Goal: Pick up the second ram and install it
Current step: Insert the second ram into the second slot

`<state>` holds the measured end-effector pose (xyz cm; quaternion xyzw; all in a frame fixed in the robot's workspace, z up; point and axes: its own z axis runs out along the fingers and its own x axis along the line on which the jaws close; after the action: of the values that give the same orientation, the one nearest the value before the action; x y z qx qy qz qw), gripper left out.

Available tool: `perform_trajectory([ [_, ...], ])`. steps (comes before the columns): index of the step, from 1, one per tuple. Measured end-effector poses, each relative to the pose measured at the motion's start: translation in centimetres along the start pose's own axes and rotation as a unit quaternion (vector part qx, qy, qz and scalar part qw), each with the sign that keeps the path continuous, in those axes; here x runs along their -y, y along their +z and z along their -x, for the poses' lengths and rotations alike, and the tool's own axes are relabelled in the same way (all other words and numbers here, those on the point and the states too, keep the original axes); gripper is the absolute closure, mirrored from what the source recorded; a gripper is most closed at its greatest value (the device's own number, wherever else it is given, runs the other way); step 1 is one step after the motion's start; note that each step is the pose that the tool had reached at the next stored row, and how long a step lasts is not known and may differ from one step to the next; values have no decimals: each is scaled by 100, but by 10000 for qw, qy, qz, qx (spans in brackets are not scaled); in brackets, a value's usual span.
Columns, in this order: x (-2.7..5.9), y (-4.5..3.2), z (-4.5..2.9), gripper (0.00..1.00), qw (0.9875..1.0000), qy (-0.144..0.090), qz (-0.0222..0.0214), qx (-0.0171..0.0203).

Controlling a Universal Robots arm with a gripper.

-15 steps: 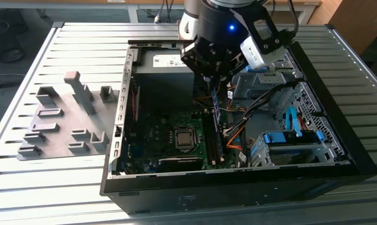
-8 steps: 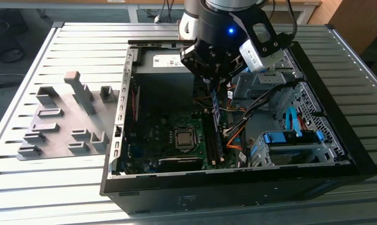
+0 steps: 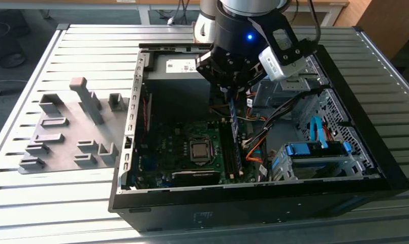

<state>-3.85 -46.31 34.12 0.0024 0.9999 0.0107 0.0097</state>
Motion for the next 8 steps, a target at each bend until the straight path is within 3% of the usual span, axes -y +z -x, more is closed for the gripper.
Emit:
perform_trajectory([
  [8,0,21,-2,86,10000,0,0,0],
])
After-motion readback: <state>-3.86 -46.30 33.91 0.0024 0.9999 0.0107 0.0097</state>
